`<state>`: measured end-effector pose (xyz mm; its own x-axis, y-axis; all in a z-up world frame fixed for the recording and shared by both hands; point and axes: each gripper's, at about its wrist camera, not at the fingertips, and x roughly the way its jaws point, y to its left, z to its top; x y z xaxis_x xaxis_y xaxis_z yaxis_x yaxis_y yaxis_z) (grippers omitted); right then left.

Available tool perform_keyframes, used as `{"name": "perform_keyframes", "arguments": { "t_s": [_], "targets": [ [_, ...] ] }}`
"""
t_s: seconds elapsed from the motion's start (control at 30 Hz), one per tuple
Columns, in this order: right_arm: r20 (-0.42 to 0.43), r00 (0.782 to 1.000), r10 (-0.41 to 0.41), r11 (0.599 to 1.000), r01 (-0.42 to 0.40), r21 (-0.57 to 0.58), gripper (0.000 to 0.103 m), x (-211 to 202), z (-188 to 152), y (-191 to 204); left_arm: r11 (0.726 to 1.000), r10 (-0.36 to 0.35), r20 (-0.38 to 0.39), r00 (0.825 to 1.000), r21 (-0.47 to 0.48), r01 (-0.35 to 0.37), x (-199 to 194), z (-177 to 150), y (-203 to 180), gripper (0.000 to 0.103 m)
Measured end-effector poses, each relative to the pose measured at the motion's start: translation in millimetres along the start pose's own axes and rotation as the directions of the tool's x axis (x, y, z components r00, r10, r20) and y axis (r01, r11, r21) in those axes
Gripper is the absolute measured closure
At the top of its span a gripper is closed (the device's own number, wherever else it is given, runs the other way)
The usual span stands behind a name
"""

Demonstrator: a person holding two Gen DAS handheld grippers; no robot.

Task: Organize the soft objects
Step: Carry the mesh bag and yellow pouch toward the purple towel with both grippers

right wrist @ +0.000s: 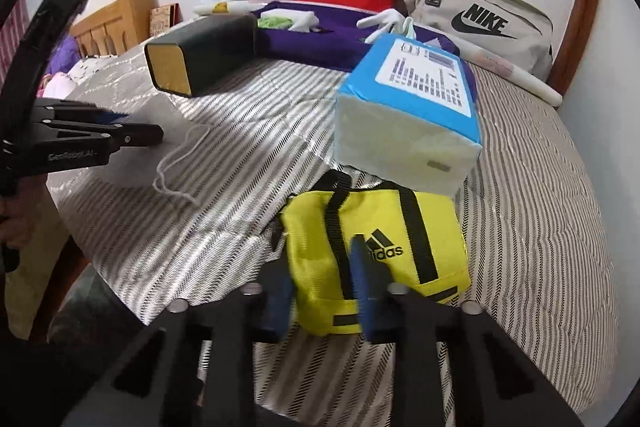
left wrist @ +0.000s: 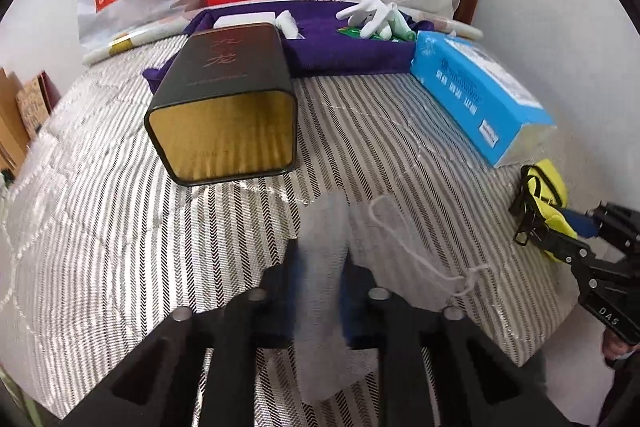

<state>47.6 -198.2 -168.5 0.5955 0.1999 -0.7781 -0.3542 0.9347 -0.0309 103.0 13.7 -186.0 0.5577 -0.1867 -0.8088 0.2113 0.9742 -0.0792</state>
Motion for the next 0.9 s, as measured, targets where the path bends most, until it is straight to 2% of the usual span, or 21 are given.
{"name": "perform_keyframes", "arguments": {
  "t_s": [0.2, 0.9],
  "targets": [
    [0.035, 0.999, 0.031, 0.995, -0.034, 0.090, 0.083, -14, 5, -11, 0.996, -0.066, -0.005, 0.998, -0.064, 0.065, -3, -3, 12, 0.093],
    [0.023, 1.000, 0.005, 0.987, -0.009, 0.160, 0.089, -32, 24, -15, 0.990, -0.032, -0.003, 0.999, -0.141, 0.031, -29, -3, 37, 0.093]
  ]
}}
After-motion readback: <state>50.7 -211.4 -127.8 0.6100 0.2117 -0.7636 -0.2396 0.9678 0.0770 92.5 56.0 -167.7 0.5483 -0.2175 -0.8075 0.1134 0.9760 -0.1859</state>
